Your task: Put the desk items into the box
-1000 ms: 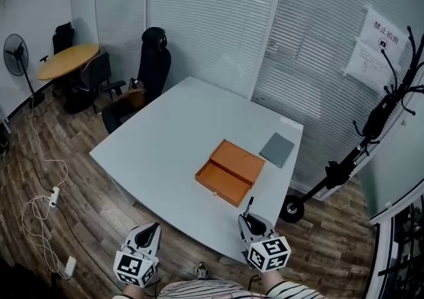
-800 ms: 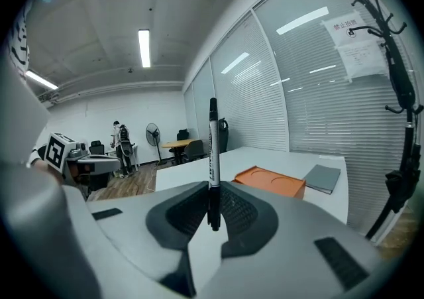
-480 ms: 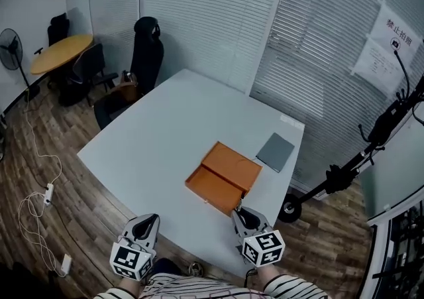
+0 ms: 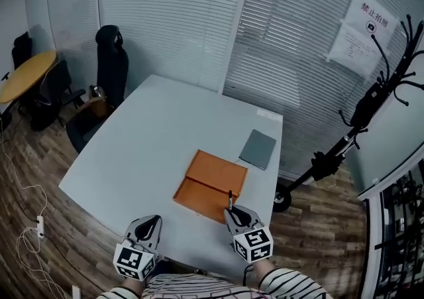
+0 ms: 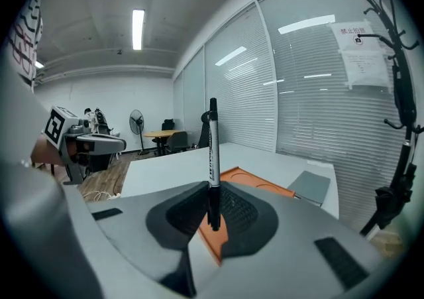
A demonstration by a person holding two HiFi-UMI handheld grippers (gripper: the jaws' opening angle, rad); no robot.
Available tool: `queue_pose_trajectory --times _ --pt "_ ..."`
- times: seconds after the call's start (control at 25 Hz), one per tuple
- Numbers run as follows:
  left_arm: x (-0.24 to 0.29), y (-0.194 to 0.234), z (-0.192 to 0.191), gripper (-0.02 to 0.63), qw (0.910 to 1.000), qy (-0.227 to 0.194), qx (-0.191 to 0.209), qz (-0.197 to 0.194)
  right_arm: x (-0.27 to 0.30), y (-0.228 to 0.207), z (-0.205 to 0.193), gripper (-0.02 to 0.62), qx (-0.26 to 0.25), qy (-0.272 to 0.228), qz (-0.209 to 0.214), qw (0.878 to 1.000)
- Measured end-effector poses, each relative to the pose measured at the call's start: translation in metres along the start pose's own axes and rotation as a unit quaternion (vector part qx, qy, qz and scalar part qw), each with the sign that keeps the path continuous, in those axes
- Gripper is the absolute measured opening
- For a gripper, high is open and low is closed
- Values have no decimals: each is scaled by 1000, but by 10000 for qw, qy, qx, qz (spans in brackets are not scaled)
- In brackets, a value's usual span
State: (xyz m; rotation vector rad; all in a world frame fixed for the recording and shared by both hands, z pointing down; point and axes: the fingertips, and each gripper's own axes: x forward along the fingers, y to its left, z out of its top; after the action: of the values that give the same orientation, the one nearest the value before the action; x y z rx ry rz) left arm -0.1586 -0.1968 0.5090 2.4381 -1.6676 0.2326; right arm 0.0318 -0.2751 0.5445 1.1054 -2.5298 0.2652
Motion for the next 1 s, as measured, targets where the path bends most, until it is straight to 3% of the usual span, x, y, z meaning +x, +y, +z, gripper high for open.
queue_pose_trajectory --times 0.24,0.52,0.72,1.0 --pt "31 20 18 21 9979 -158 197 -602 27 -7 -8 64 -159 237 -549 9981" --pt "44 41 19 21 9950 -243 158 -954 53 -15 -22 64 -548 685 -948 9916" --pt "47 54 15 21 9936 -226 151 -1099 75 -12 -32 64 -828 1035 -916 9869" --pt "51 69 10 21 9929 -250 76 -1157 106 -10 -60 64 -1522 1733 -771 9700"
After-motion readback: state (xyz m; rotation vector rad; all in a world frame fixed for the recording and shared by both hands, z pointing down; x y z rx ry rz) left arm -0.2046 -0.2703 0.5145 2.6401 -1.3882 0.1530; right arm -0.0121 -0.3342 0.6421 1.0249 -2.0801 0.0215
